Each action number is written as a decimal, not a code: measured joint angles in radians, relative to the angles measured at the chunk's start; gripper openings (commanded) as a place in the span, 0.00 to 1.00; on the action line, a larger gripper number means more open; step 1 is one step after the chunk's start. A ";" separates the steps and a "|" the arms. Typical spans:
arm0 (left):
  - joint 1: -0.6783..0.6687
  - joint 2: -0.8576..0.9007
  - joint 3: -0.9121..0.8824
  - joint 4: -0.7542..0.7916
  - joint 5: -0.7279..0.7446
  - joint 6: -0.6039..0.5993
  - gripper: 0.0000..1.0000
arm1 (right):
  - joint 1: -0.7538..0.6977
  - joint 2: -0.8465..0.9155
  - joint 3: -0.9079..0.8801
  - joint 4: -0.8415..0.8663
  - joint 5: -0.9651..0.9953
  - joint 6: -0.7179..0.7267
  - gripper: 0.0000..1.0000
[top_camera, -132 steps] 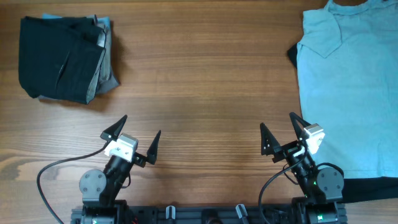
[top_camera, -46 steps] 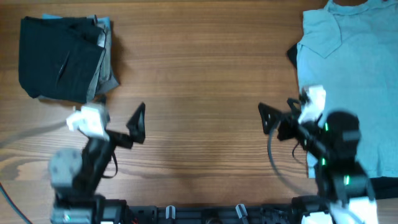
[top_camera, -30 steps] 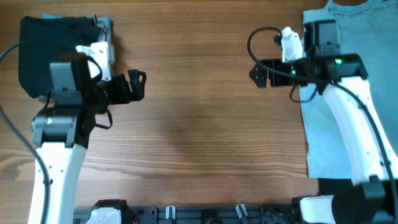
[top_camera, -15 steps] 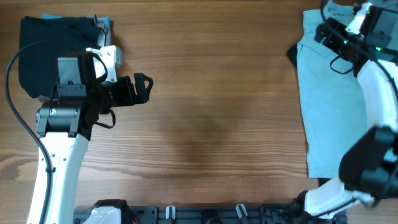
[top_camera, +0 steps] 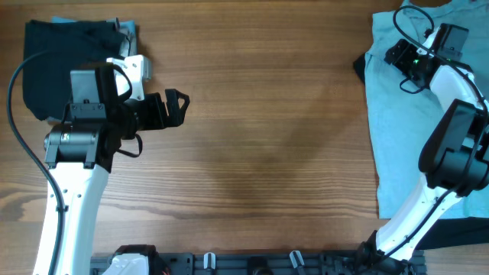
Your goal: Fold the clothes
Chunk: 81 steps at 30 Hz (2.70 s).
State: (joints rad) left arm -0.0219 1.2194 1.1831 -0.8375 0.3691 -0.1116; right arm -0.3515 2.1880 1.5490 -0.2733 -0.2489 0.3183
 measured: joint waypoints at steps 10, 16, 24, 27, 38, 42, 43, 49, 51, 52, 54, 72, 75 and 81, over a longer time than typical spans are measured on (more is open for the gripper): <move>0.000 0.000 0.000 0.000 0.004 -0.007 0.84 | 0.000 0.069 0.011 0.084 -0.024 0.072 0.77; 0.000 0.000 0.000 0.000 0.004 -0.007 0.77 | 0.000 0.090 0.014 0.123 -0.027 0.113 0.36; 0.000 0.000 0.000 0.000 0.007 -0.007 0.73 | 0.000 0.101 0.015 0.171 -0.136 0.108 0.04; 0.000 0.000 0.000 0.000 0.007 -0.006 0.71 | 0.000 0.099 0.015 0.165 -0.162 0.089 0.04; 0.000 0.000 0.000 0.010 0.006 -0.005 0.79 | 0.001 -0.286 0.014 0.037 -0.169 0.029 0.04; 0.000 0.000 0.000 0.028 0.007 -0.007 0.78 | 0.020 -0.475 0.019 -0.045 -0.154 0.036 0.05; 0.000 0.000 0.000 0.035 0.007 -0.007 0.78 | 0.032 -0.507 0.019 -0.066 -0.151 0.036 0.04; 0.000 -0.015 0.000 0.053 0.007 -0.007 0.80 | 0.220 -0.656 0.019 -0.163 -0.138 0.032 0.04; 0.003 -0.040 0.000 0.053 0.006 -0.007 0.82 | 0.314 -0.678 0.019 -0.183 -0.135 0.032 0.05; 0.008 -0.056 0.000 0.053 0.005 -0.007 0.83 | 0.364 -0.684 0.019 -0.192 -0.134 0.032 0.04; 0.027 -0.106 0.000 0.053 -0.002 -0.007 0.86 | 0.494 -0.692 0.019 -0.232 -0.137 0.032 0.04; 0.182 -0.375 0.008 0.064 -0.024 -0.007 0.93 | 1.141 -0.689 0.019 -0.459 0.239 0.025 0.97; 0.153 -0.311 0.008 0.064 -0.024 -0.006 0.91 | 1.012 -0.731 0.019 -0.466 0.289 0.071 0.95; 0.000 -0.061 0.015 0.091 -0.029 0.016 0.95 | 0.770 -0.820 0.019 -0.483 0.267 0.131 0.90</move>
State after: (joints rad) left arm -0.0223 1.1580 1.1980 -0.7467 0.3401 -0.0959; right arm 0.4183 1.3678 1.5681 -0.7567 0.0185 0.4492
